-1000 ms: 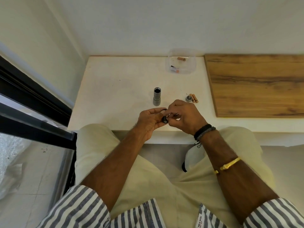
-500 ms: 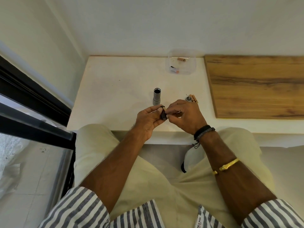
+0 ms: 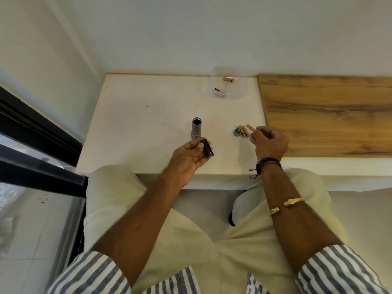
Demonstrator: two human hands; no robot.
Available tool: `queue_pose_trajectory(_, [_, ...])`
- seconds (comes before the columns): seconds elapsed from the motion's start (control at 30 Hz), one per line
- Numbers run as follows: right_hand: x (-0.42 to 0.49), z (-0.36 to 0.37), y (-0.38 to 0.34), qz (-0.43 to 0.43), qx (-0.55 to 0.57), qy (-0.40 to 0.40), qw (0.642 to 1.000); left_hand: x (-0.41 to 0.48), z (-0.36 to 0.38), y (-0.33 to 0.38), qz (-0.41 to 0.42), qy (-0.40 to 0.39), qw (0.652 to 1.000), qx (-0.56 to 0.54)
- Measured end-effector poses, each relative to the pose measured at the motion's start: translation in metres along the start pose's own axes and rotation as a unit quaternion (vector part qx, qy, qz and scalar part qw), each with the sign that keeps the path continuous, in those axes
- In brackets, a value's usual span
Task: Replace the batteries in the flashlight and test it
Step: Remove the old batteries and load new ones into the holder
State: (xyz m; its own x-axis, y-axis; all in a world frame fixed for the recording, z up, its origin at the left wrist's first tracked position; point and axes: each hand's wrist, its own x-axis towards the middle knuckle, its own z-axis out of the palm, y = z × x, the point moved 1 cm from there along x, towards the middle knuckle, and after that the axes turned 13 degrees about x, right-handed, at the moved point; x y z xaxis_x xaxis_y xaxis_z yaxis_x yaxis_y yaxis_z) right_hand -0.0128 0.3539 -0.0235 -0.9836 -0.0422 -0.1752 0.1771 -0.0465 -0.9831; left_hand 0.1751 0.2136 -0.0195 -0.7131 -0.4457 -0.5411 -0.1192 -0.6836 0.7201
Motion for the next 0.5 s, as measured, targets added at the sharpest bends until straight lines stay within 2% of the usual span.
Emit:
queue_pose_trajectory(0.13, [0.013,0.001,0.011,-0.020,-0.074,0.036,0.996,-0.002,0.001,0.000,-0.010,-0.010,1.000,-0.009])
queue_pose_trajectory(0.27, [0.014,0.003,0.017,-0.046,-0.152,0.020,0.987,-0.002,0.004,0.002,-0.007,-0.008,1.000,-0.011])
queue_pose_trajectory(0.5, [0.014,0.005,0.021,-0.058,-0.226,-0.014,0.972,-0.003,0.005,0.005,-0.013,-0.007,1.000,-0.018])
